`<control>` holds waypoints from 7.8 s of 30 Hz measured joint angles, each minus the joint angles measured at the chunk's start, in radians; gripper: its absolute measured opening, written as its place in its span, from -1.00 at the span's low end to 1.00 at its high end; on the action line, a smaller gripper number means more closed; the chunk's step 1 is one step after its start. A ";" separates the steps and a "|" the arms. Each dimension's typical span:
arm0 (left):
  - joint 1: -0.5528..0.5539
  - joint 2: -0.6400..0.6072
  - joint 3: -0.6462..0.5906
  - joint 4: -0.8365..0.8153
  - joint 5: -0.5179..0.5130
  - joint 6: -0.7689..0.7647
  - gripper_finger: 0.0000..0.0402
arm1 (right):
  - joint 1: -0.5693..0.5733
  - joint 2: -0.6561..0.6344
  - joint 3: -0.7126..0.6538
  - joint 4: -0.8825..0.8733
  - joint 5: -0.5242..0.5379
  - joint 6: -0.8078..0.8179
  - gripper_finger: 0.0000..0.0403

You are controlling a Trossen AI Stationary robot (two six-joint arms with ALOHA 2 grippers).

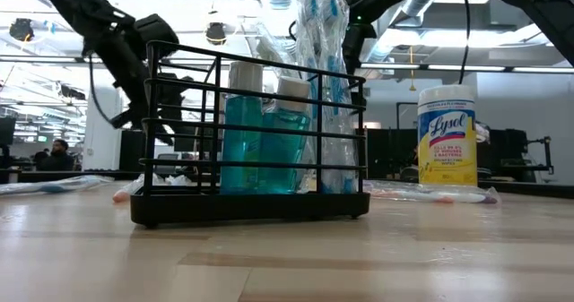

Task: Pick & Place toothbrushing station
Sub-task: Put the blue toothbrush into the mesh organizer

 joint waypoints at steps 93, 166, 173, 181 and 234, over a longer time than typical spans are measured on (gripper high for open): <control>-0.143 0.331 -0.015 0.357 0.319 -0.433 -0.15 | -0.044 -0.005 0.100 0.057 -0.148 -0.068 -0.02; -0.084 0.067 0.178 0.518 0.198 -0.091 -1.00 | -0.095 -0.045 0.175 0.138 -0.257 -0.168 -0.10; -0.074 0.066 0.242 0.517 0.175 -0.055 -1.00 | -0.114 -0.120 0.175 0.443 -0.468 0.015 0.01; -0.080 0.115 0.322 0.526 0.186 -0.040 -1.00 | -0.094 -0.132 0.176 0.589 -0.491 0.184 0.12; -0.076 0.306 0.565 0.532 0.311 0.032 -1.00 | -0.096 -0.124 0.174 0.565 -0.453 0.102 -0.79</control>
